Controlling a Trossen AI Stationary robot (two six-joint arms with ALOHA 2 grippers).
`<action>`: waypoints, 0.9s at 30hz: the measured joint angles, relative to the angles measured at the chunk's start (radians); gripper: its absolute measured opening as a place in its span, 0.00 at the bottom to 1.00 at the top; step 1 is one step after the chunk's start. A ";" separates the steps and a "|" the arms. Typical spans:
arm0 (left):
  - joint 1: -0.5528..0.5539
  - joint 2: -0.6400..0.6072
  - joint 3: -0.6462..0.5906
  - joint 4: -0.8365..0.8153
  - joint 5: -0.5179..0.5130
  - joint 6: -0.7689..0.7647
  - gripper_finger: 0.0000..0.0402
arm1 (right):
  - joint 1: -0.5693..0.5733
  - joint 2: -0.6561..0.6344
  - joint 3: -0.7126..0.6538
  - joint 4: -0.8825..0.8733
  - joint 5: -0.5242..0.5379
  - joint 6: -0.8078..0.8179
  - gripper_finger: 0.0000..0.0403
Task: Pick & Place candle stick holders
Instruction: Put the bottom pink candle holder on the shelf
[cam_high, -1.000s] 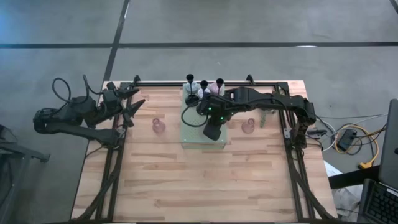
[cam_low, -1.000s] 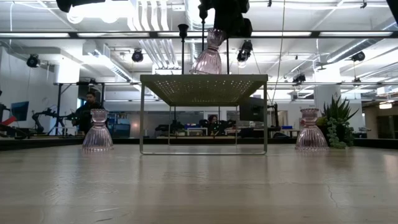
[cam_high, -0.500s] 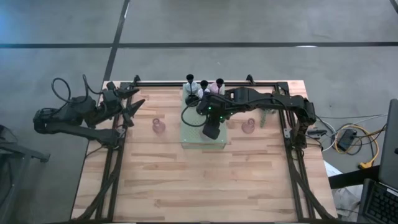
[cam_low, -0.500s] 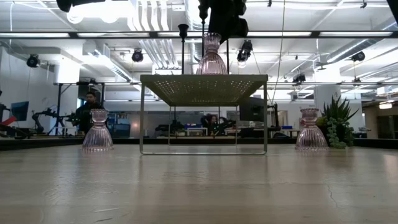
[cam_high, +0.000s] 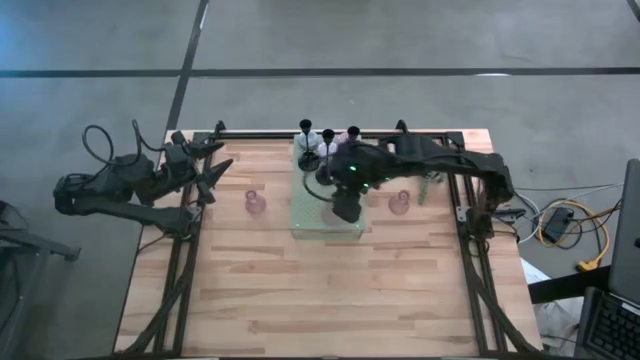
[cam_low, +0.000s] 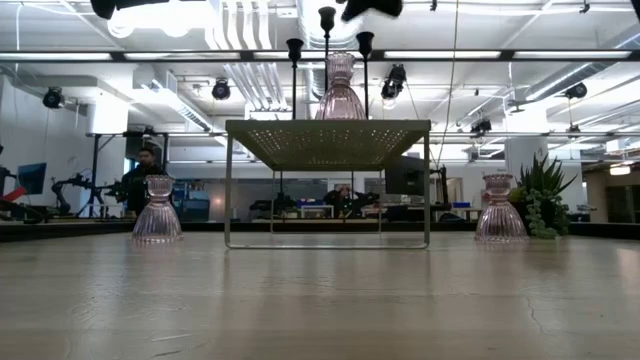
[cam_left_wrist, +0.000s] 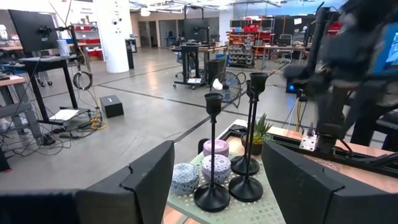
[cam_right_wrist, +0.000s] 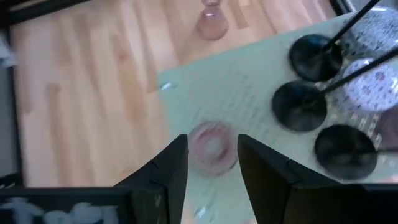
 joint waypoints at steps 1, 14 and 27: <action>0.000 0.000 0.000 0.000 0.000 0.000 0.62 | 0.018 -0.009 0.011 -0.020 0.003 0.011 0.33; 0.000 0.000 0.000 0.000 0.000 0.003 0.62 | 0.299 -0.078 -0.216 0.041 0.456 0.281 0.32; 0.000 0.002 -0.002 0.002 0.000 0.002 0.62 | 0.349 -0.082 -0.513 0.341 0.561 0.456 0.32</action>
